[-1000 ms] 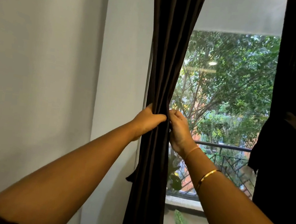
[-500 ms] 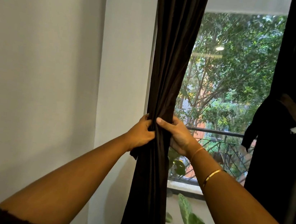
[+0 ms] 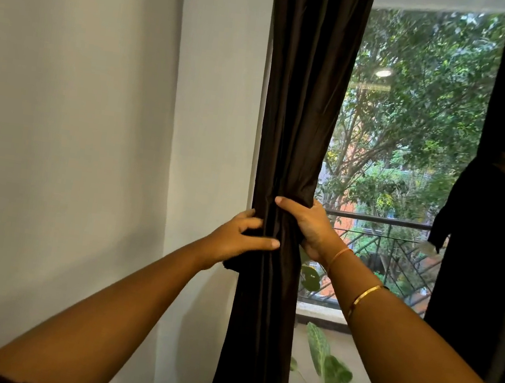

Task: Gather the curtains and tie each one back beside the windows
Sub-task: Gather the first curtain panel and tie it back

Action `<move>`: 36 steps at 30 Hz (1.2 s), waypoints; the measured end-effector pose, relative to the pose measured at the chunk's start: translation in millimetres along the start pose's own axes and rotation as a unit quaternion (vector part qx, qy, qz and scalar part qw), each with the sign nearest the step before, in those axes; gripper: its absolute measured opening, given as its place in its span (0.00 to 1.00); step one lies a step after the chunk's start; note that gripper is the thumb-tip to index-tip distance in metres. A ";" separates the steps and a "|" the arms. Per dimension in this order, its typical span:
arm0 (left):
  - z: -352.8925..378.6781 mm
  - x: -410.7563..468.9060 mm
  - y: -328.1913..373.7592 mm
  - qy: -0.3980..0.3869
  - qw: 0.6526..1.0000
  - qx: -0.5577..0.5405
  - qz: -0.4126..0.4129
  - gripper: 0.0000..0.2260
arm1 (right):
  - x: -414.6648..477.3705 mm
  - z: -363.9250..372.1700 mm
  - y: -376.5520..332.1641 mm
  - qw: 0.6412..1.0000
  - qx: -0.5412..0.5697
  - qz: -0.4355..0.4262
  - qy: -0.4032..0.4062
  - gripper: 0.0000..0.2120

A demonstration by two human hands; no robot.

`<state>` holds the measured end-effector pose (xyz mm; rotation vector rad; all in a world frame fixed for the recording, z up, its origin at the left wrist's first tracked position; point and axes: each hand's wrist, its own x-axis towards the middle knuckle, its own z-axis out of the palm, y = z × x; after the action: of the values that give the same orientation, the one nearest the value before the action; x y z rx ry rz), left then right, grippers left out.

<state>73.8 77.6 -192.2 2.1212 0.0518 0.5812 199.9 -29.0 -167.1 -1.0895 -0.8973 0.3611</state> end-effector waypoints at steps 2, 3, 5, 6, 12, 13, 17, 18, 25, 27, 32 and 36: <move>-8.9 -7.5 -5.9 0.079 0.992 -0.095 -0.011 0.05 | 0.7 -2.4 0.4 1.000 -0.001 0.010 0.000 0.12; -12.2 -10.7 -10.4 0.135 0.987 -0.092 -0.008 0.03 | 0.7 -2.2 0.1 1.000 0.001 0.013 0.004 0.12; -14.4 -15.2 -22.5 0.222 0.975 0.006 0.011 0.04 | 1.0 -1.3 0.5 1.000 0.006 0.011 0.012 0.13; -14.1 -16.8 -27.4 0.238 0.969 0.061 0.012 0.07 | 1.2 -0.1 1.1 1.000 0.009 0.008 0.015 0.13; -3.9 -13.3 -33.7 0.173 0.979 0.108 -0.021 0.10 | -0.1 7.5 3.2 1.000 0.009 -0.003 0.023 0.13; -3.6 -10.8 -33.3 0.192 0.976 0.097 -0.031 0.08 | -0.7 8.1 3.1 1.000 0.007 -0.007 0.023 0.13; -9.6 -0.4 -30.0 0.307 0.947 0.058 -0.073 0.07 | -3.5 8.6 2.1 0.999 -0.011 -0.033 0.010 0.07; -11.2 1.6 -26.1 0.325 0.942 0.022 -0.080 0.07 | -4.2 8.7 1.5 0.999 -0.012 -0.038 0.005 0.06; 0.7 3.7 -5.4 0.077 0.955 -0.283 -0.043 0.25 | -8.9 13.8 1.6 0.998 -0.003 -0.058 -0.013 0.07; 9.7 7.8 -6.3 0.052 0.975 -0.216 -0.006 0.27 | -9.1 15.9 2.0 0.998 0.001 -0.056 -0.029 0.07; 13.5 20.8 -9.0 0.053 0.990 -0.132 -0.023 0.23 | -7.1 13.4 -5.3 0.995 -0.051 -0.048 -0.074 0.06; 14.3 25.9 -6.5 0.035 0.992 -0.119 -0.035 0.14 | -3.9 5.9 -17.2 0.985 -0.135 -0.048 -0.092 0.09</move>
<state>104.0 76.8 -194.2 1.8611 0.0915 0.5902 190.1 -35.7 -152.7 -1.2691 -1.1839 0.2666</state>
